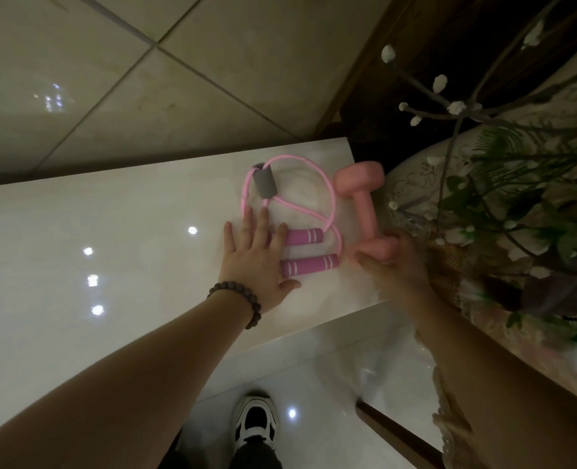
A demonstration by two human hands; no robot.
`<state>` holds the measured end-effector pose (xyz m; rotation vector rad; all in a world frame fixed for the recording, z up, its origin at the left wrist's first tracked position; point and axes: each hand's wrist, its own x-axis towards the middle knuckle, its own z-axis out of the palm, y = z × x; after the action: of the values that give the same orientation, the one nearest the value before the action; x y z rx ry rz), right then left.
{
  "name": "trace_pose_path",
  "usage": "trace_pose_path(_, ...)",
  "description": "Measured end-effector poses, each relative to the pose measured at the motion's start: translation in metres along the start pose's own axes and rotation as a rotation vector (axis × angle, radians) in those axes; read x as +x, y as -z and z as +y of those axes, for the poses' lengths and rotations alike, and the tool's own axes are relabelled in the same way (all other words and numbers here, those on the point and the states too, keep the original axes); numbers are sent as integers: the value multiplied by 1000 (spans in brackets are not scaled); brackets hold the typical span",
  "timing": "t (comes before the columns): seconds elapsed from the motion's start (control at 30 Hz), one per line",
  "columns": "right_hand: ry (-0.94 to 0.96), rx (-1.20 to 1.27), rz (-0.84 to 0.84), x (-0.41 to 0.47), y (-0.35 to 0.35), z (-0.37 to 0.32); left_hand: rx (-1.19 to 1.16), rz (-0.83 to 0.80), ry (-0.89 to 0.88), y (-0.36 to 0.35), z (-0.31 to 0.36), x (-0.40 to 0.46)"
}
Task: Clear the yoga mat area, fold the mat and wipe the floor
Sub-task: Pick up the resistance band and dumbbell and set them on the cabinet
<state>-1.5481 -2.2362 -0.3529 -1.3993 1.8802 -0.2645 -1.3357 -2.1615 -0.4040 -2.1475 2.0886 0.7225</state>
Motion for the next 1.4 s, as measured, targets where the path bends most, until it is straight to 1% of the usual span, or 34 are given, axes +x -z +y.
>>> trace_pose_path(0.1,6,24,-61,3,6,2,-37,56,8,-3,3,-3)
trace_pose_path(0.17,35,-11,-58,0,6,-1,-51,101,25,-4,5,-1)
trace_pose_path(0.27,87,-114,9,-8,-3,-4,-35,47,51,-5,8,6)
trace_pose_path(0.33,78,-116,47,-6,-10,-1,-21,23,59,-4,9,8)
trace_pose_path(0.47,61,-125,70,-3,-15,0,-34,34,58,-1,9,3)
trace_pose_path(0.63,33,-191,64,-11,-16,0,-44,54,54,15,7,-13)
trace_pose_path(0.73,-27,-237,39,-26,-12,-10,-60,61,87,37,3,-28)
trace_pose_path(0.8,-4,-257,22,-37,-8,-18,-74,63,120,55,0,-42)
trace_pose_path(1.03,211,-378,2,-114,26,-86,-86,52,209,133,-5,-117)
trace_pose_path(1.1,255,-422,-14,-145,36,-108,-86,64,238,155,-5,-144)
trace_pose_path(1.2,330,-479,4,-197,51,-135,-83,71,278,194,-1,-190)
trace_pose_path(1.3,378,-459,-36,-252,64,-160,-110,101,320,230,3,-241)
trace_pose_path(1.4,415,-412,-26,-298,79,-181,-146,133,380,259,6,-286)
